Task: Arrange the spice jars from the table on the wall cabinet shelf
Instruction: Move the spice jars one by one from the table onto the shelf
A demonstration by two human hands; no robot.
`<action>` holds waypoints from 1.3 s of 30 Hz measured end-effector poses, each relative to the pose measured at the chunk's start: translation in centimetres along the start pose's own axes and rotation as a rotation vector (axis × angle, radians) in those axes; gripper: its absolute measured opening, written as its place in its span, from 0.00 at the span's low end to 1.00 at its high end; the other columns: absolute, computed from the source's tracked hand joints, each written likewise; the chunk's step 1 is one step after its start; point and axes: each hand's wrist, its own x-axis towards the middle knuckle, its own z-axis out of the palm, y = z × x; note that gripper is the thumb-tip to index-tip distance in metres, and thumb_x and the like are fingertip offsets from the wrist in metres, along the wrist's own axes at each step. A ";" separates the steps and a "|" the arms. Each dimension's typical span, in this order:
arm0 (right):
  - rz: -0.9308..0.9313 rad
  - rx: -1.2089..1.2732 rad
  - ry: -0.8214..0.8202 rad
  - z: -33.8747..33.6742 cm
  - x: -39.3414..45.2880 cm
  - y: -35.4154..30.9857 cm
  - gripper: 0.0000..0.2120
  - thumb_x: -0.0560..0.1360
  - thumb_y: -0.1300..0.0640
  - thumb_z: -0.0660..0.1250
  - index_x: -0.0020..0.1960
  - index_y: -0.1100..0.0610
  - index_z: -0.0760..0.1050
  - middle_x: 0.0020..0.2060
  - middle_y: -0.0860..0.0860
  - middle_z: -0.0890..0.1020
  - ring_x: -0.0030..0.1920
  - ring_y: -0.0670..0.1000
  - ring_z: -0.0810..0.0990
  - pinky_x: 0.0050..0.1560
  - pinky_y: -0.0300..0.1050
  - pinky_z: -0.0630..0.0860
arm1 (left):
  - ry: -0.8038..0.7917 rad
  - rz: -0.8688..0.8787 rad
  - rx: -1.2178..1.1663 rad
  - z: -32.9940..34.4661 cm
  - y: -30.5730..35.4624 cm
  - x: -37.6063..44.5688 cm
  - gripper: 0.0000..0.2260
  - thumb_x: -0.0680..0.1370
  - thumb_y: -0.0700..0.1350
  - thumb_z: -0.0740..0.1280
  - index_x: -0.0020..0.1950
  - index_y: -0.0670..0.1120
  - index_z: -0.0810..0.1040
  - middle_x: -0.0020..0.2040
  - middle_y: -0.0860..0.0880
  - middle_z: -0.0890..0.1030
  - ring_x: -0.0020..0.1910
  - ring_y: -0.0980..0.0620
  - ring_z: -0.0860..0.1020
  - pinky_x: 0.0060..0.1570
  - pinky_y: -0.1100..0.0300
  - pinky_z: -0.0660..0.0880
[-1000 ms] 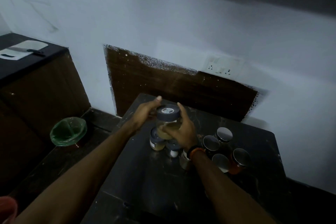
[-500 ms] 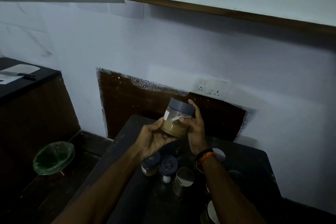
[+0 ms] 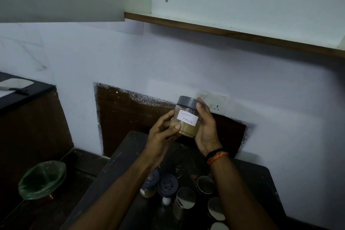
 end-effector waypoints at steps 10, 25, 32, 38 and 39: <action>-0.088 -0.106 -0.051 3.2 2.2 -6.1 0.25 0.79 0.52 0.67 0.72 0.62 0.69 0.62 0.61 0.77 0.64 0.64 0.76 0.70 0.67 0.70 | -0.072 0.032 -0.101 3.4 4.6 3.4 0.29 0.72 0.35 0.73 0.72 0.48 0.74 0.64 0.38 0.79 0.64 0.36 0.78 0.60 0.38 0.77; -0.360 -0.329 -0.241 10.4 6.3 -21.0 0.19 0.79 0.49 0.69 0.66 0.56 0.75 0.59 0.54 0.81 0.66 0.63 0.78 0.68 0.70 0.72 | -0.305 0.215 -0.015 9.7 17.3 10.3 0.30 0.73 0.35 0.73 0.74 0.48 0.71 0.63 0.31 0.78 0.65 0.36 0.78 0.66 0.42 0.75; -0.378 -0.333 -0.231 10.7 7.1 -21.7 0.31 0.76 0.47 0.73 0.74 0.55 0.69 0.64 0.55 0.80 0.64 0.59 0.80 0.65 0.61 0.78 | -0.354 0.231 -0.005 9.8 17.9 11.7 0.30 0.73 0.34 0.73 0.72 0.49 0.73 0.63 0.34 0.80 0.65 0.37 0.78 0.65 0.44 0.76; -0.416 -0.481 -0.181 11.2 7.6 -22.4 0.43 0.64 0.43 0.78 0.75 0.53 0.67 0.65 0.54 0.79 0.61 0.55 0.82 0.58 0.51 0.82 | -0.382 0.237 0.064 9.6 18.8 13.0 0.32 0.71 0.34 0.75 0.73 0.50 0.72 0.65 0.34 0.78 0.65 0.38 0.78 0.65 0.45 0.76; -0.432 -0.509 -0.172 11.4 7.8 -22.6 0.43 0.64 0.43 0.78 0.75 0.53 0.68 0.64 0.53 0.79 0.60 0.54 0.82 0.55 0.47 0.82 | -0.379 0.243 0.103 9.5 19.2 13.3 0.33 0.70 0.35 0.76 0.73 0.51 0.73 0.66 0.35 0.77 0.66 0.38 0.78 0.64 0.45 0.77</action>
